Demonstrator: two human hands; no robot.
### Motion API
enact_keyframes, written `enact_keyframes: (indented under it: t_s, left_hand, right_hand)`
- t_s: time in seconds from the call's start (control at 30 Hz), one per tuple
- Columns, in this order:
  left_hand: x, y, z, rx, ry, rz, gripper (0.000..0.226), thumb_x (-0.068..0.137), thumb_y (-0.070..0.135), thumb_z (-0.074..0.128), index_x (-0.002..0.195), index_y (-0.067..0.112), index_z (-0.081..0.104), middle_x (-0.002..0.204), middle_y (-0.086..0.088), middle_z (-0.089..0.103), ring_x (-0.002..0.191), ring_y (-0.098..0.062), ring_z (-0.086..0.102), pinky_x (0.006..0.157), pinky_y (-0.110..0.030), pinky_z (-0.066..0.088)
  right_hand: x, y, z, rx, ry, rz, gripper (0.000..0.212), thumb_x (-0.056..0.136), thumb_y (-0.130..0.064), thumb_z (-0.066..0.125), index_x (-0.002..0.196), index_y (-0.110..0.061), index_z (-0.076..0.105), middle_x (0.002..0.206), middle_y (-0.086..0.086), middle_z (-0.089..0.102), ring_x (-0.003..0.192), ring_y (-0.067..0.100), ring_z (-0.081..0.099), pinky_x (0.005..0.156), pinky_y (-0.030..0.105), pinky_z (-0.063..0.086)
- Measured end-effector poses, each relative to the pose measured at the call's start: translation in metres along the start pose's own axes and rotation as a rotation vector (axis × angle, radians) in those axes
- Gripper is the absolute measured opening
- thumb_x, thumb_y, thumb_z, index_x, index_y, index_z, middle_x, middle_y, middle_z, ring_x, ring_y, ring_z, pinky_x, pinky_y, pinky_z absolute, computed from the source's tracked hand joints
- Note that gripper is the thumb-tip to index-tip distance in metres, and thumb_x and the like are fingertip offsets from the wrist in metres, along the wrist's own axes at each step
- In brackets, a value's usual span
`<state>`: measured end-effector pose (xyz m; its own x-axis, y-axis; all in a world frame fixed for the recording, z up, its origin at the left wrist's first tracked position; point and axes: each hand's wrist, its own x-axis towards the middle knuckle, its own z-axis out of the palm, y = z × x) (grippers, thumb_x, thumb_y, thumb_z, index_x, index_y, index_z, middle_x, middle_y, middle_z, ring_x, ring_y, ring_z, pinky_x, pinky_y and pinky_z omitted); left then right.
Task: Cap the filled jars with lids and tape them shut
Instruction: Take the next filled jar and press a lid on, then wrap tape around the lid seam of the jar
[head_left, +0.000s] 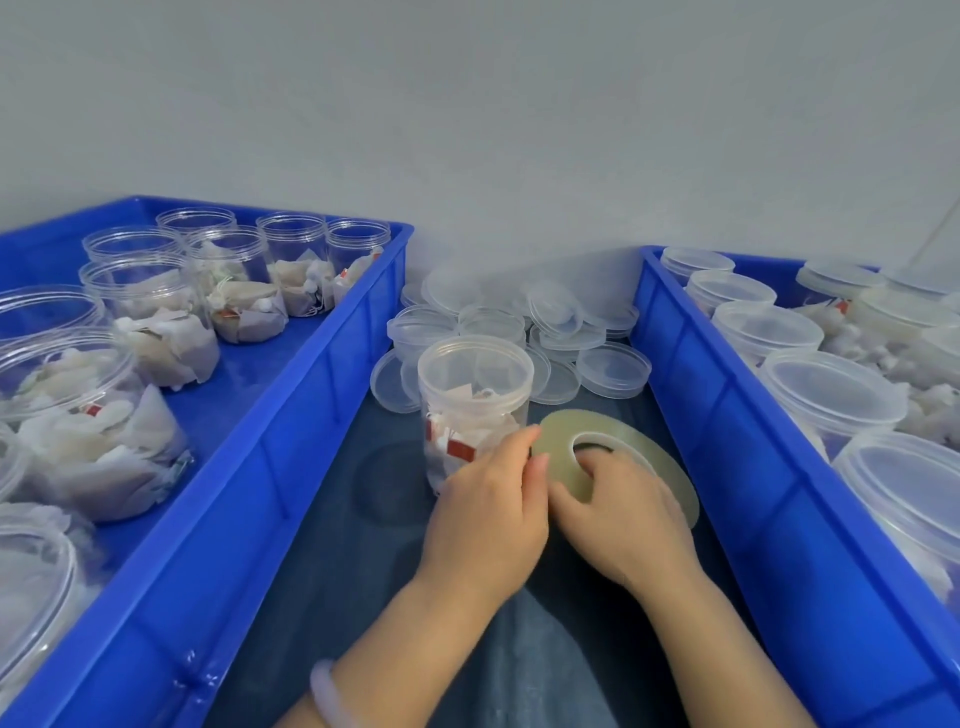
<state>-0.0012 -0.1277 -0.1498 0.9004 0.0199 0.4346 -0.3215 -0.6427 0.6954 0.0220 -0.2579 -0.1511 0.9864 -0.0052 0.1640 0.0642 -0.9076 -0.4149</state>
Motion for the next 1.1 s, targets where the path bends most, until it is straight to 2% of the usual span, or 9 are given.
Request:
enact_keyframes:
  t_s: [0.1, 0.2, 0.3, 0.43, 0.53, 0.6, 0.73, 0.93, 1.1]
  left_hand:
    - [0.001, -0.007, 0.000, 0.038, -0.095, -0.102, 0.040, 0.100, 0.026, 0.041, 0.140, 0.023, 0.047, 0.118, -0.004, 0.066, 0.108, -0.022, 0.059, 0.091, -0.033, 0.044]
    - [-0.001, -0.008, 0.003, -0.177, -0.277, -0.127, 0.044, 0.099, 0.025, 0.044, 0.141, 0.039, 0.039, 0.107, 0.012, 0.066, 0.089, -0.007, 0.061, 0.085, -0.027, 0.049]
    - [-0.001, -0.008, 0.008, -0.369, -0.214, -0.088, 0.043, 0.095, 0.028, 0.051, 0.124, 0.059, 0.044, 0.095, 0.017, 0.064, 0.072, -0.006, 0.062, 0.075, -0.026, 0.054]
    - [0.000, -0.013, 0.010, -0.390, -0.026, -0.133, 0.049, 0.089, 0.027, 0.066, 0.134, 0.034, 0.051, 0.082, 0.005, 0.067, 0.070, -0.011, 0.067, 0.076, -0.027, 0.056]
    - [0.000, -0.011, 0.008, -0.446, 0.048, -0.144, 0.036, 0.082, 0.021, 0.074, 0.115, 0.032, 0.066, 0.075, 0.000, 0.071, 0.071, -0.017, 0.069, 0.076, -0.036, 0.058]
    - [-0.002, -0.008, 0.009, -0.464, 0.099, -0.122, 0.029, 0.080, 0.019, 0.075, 0.103, 0.033, 0.070, 0.076, 0.006, 0.073, 0.067, -0.012, 0.070, 0.072, -0.034, 0.059]
    - [-0.002, -0.009, 0.007, -0.515, 0.070, -0.119, 0.029, 0.084, 0.018, 0.071, 0.090, 0.046, 0.066, 0.075, 0.014, 0.072, 0.063, -0.002, 0.068, 0.062, -0.017, 0.055]
    - [0.001, -0.010, 0.004, -0.563, 0.041, -0.141, 0.023, 0.087, 0.015, 0.067, 0.087, 0.038, 0.067, 0.077, 0.011, 0.070, 0.061, -0.005, 0.067, 0.058, -0.017, 0.052]
    - [0.002, -0.012, 0.004, -0.510, 0.025, -0.152, 0.020, 0.091, 0.015, 0.062, 0.084, 0.033, 0.066, 0.075, 0.016, 0.067, 0.058, -0.004, 0.065, 0.056, -0.016, 0.050]
  right_hand:
    - [-0.001, -0.001, 0.001, -0.016, -0.011, 0.028, 0.054, 0.079, -0.073, 0.036, 0.058, -0.023, 0.030, 0.060, -0.007, 0.039, 0.062, 0.019, 0.043, 0.050, 0.029, 0.024]
    - [0.001, -0.001, -0.002, 0.131, 0.077, -0.002, 0.061, 0.081, -0.073, 0.030, 0.059, -0.018, 0.041, 0.057, -0.005, 0.046, 0.056, 0.014, 0.047, 0.050, 0.030, 0.027]
    - [-0.001, -0.002, -0.006, 0.291, 0.121, -0.040, 0.073, 0.078, -0.075, 0.010, 0.063, -0.017, 0.053, 0.058, -0.003, 0.052, 0.059, 0.010, 0.051, 0.053, 0.030, 0.034]
    - [-0.005, -0.005, -0.002, 0.346, 0.156, -0.041, 0.069, 0.093, -0.055, 0.013, 0.092, -0.010, 0.065, 0.075, 0.003, 0.062, 0.060, -0.001, 0.047, 0.059, 0.016, 0.032]
    - [-0.006, -0.007, -0.001, 0.392, 0.185, -0.019, 0.067, 0.092, -0.054, 0.014, 0.077, -0.010, 0.062, 0.064, 0.000, 0.057, 0.059, 0.007, 0.050, 0.057, 0.021, 0.035]
    - [-0.006, -0.008, -0.001, 0.403, 0.200, -0.022, 0.070, 0.091, -0.055, 0.013, 0.081, -0.008, 0.064, 0.064, 0.000, 0.058, 0.061, 0.008, 0.051, 0.058, 0.024, 0.037]
    - [-0.007, -0.010, -0.001, 0.406, 0.219, -0.033, 0.083, 0.082, -0.061, 0.008, 0.097, -0.003, 0.066, 0.077, 0.006, 0.066, 0.063, 0.013, 0.049, 0.065, 0.035, 0.040]
    - [-0.007, -0.011, -0.002, 0.340, 0.201, -0.028, 0.082, 0.081, -0.061, 0.007, 0.099, -0.007, 0.066, 0.059, -0.011, 0.047, 0.059, -0.001, 0.042, 0.059, 0.033, 0.031]
    - [-0.007, -0.009, -0.002, 0.300, 0.214, -0.030, 0.068, 0.093, -0.051, 0.014, 0.090, -0.008, 0.066, 0.058, -0.010, 0.048, 0.059, 0.004, 0.046, 0.055, 0.031, 0.032]
